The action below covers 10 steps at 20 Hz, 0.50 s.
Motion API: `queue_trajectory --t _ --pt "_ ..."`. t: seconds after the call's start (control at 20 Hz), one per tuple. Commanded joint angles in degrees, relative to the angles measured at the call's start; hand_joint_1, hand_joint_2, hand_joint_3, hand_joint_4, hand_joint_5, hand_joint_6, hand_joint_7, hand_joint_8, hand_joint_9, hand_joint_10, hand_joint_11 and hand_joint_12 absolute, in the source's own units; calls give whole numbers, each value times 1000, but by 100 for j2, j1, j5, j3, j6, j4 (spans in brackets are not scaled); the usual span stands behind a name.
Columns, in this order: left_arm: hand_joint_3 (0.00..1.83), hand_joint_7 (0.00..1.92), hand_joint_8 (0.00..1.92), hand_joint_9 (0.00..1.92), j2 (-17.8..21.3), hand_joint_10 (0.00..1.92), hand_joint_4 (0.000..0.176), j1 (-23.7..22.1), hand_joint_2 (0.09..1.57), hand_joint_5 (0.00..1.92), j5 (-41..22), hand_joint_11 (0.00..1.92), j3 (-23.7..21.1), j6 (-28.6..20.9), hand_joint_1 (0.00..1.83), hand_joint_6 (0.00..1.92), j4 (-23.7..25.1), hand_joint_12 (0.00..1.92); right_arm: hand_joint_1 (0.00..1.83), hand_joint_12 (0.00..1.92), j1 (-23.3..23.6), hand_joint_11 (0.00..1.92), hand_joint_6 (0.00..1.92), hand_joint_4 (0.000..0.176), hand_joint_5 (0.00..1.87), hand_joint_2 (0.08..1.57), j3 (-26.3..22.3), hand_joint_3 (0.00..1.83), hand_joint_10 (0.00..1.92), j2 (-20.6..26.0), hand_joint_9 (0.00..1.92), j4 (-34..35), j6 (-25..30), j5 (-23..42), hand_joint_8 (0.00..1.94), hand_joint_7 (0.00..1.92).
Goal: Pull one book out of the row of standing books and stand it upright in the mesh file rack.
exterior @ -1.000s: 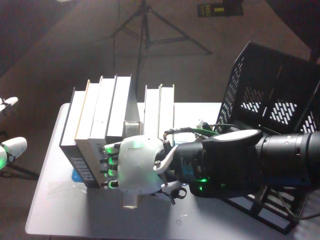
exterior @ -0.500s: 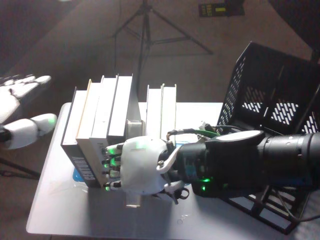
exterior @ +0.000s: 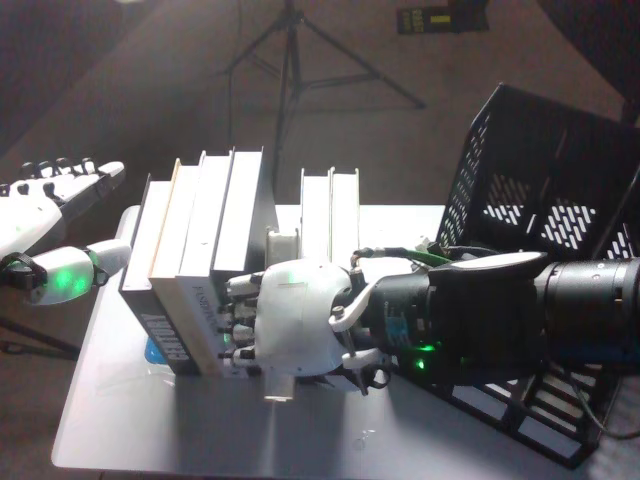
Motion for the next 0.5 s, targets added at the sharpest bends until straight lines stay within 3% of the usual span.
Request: queue_trajectory --t 0.0,0.1,0.2,0.3,0.45 --pt "0 0 0 0 124 0 92 8 1409 0 -767 0 -3 -23 139 0 -120 0 1023 983 -67 0 19 0 338 1222 -18 2 25 6 270 55 -5 172 4 333" --pt "6 0 0 0 183 0 98 6 1427 0 -922 0 -33 -23 116 0 -181 0 1023 983 -74 0 19 0 338 1222 -57 2 25 9 270 73 -5 192 4 333" --pt "8 0 0 0 253 0 90 6 1440 0 -1029 0 -35 -23 124 0 -309 0 1023 983 -77 0 18 0 338 1222 -77 2 25 -2 270 108 -5 222 4 333" --pt "0 0 0 0 290 0 53 7 1420 0 -1046 0 -2 -23 154 0 -422 0 1023 983 -79 0 18 0 338 1222 -110 2 25 -10 270 119 -5 267 4 334" --pt "1 0 0 0 296 0 59 6 1427 0 -977 0 94 -24 127 0 -582 0 1023 983 -80 0 18 0 339 1222 -144 2 25 -14 270 124 -5 335 3 334"
